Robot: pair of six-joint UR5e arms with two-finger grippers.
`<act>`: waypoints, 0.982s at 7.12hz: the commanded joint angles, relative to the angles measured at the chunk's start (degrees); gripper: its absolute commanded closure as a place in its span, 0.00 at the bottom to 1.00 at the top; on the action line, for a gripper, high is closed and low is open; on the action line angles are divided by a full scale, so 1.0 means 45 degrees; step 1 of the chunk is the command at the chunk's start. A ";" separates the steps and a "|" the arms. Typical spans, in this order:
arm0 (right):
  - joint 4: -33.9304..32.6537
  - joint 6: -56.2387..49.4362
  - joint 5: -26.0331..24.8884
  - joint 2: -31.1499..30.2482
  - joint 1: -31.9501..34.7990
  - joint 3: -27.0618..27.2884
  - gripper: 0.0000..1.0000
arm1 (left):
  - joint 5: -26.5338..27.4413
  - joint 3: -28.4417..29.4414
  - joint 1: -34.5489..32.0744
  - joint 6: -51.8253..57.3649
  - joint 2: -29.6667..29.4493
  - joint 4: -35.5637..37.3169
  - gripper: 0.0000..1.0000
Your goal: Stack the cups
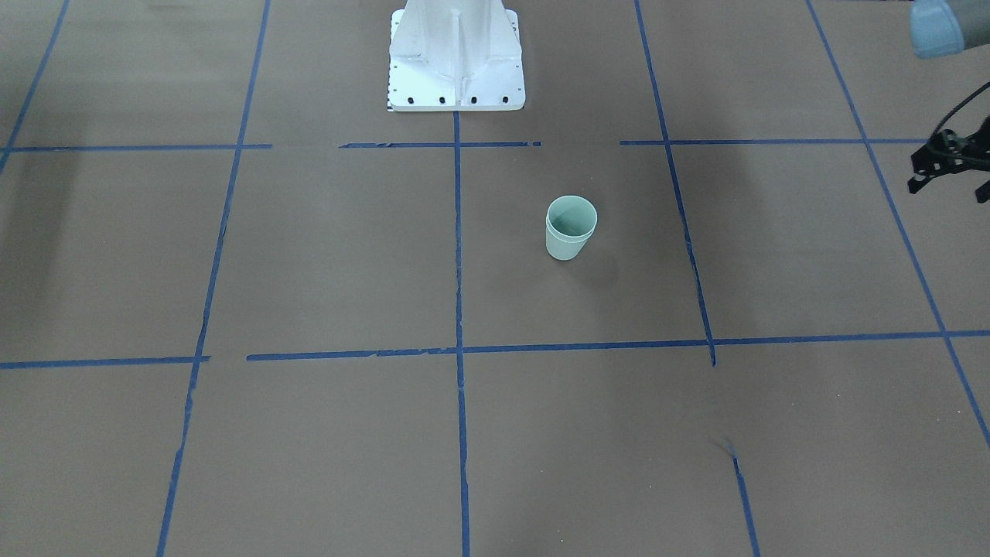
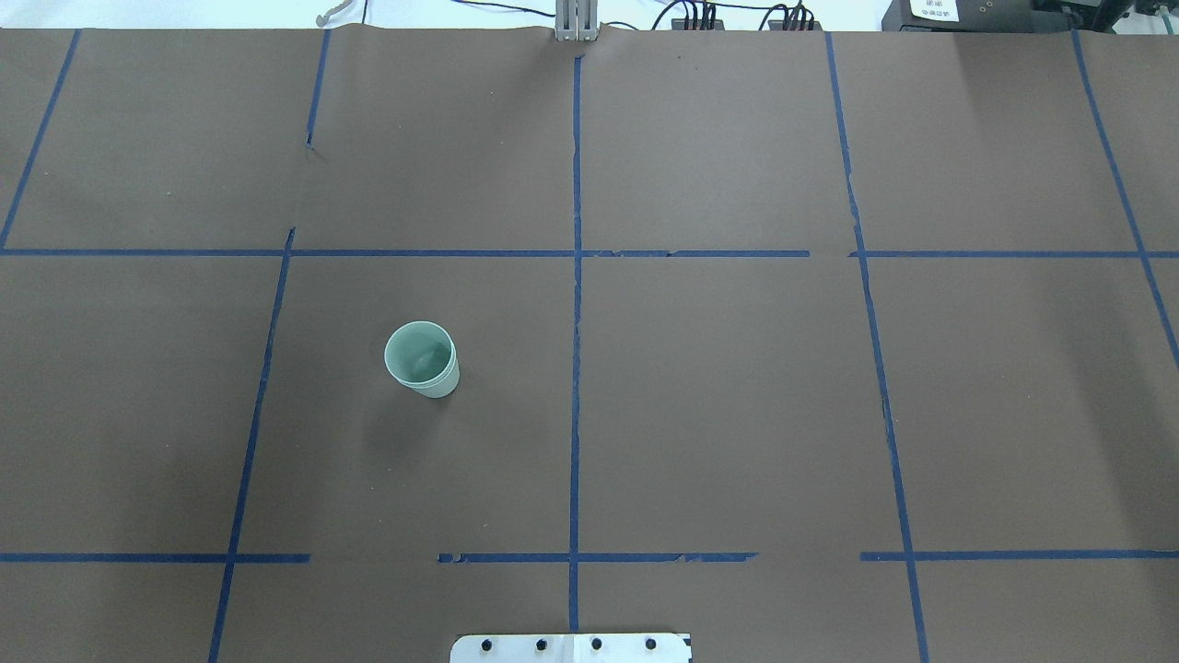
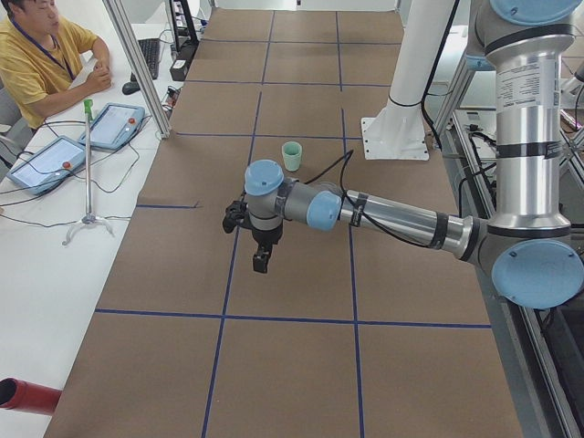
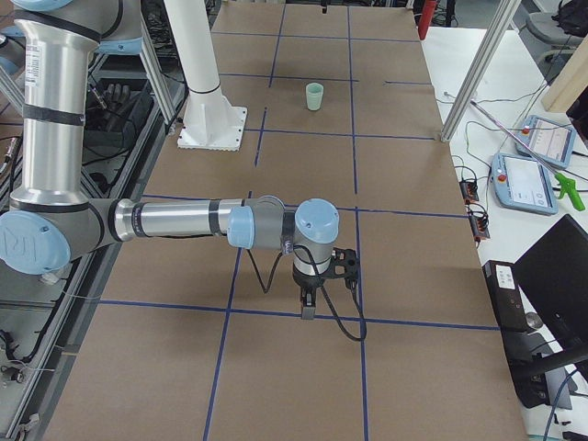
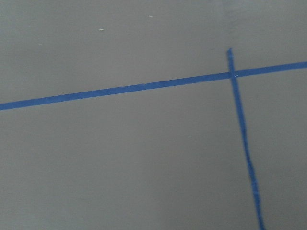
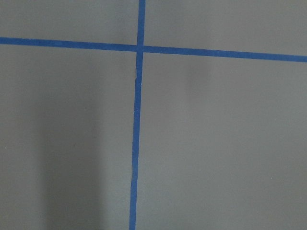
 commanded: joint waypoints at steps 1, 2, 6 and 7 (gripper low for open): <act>0.0000 0.0000 0.0000 0.0000 -0.0015 0.0000 0.00 | -0.0038 0.1276 -0.2450 0.2666 0.0420 0.0127 0.00; 0.0000 0.0000 0.0000 0.0000 0.0005 0.0000 0.00 | -0.0038 0.1298 -0.2655 0.2669 0.0691 0.0148 0.00; 0.0000 0.0000 0.0000 0.0000 0.0005 0.0000 0.00 | 0.0157 0.1337 -0.2638 0.2649 0.0675 0.0050 0.00; 0.0000 0.0000 0.0000 0.0000 -0.0015 0.0000 0.00 | 0.0157 0.1279 -0.2638 0.2650 0.0713 0.0050 0.00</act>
